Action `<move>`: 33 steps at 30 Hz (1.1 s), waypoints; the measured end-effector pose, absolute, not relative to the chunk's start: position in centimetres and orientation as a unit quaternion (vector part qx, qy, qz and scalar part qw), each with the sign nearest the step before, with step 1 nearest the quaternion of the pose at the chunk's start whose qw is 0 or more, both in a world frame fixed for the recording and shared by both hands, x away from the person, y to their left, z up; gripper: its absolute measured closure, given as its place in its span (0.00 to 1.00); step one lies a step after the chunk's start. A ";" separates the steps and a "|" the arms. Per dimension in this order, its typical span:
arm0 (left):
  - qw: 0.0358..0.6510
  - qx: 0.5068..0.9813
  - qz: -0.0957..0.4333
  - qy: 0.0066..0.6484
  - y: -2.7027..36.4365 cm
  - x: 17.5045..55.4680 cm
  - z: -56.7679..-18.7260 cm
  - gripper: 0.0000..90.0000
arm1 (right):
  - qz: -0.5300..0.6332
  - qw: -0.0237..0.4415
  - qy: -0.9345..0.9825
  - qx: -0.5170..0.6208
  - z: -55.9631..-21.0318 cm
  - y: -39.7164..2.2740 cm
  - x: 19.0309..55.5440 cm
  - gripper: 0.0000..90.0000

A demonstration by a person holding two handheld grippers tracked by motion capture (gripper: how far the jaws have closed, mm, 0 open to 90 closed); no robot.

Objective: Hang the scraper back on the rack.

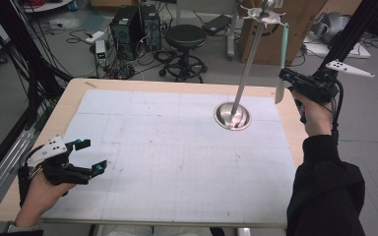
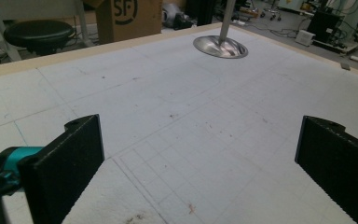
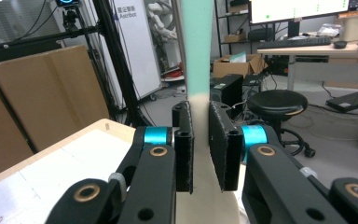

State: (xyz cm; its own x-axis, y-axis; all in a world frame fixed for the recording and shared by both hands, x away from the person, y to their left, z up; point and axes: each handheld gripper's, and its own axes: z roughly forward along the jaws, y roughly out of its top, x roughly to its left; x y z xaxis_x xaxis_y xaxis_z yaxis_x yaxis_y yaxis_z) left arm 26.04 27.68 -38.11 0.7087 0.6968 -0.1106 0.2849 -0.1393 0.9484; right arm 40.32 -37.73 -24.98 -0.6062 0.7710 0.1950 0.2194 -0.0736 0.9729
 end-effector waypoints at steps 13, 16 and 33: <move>0.563 0.732 0.184 0.335 27.8 25.9 -38.1 0.02 | 0.618 0.228 0.646 0.386 -25.5 -36.3 41.2 0.89; 0.564 0.732 0.184 0.335 27.8 25.9 -38.1 0.02 | 0.611 0.242 0.648 0.386 -25.5 -36.0 41.3 0.87; 0.576 0.732 0.174 0.320 26.9 27.3 -37.7 0.02 | 0.587 0.285 0.650 0.390 -26.4 -35.2 39.5 0.32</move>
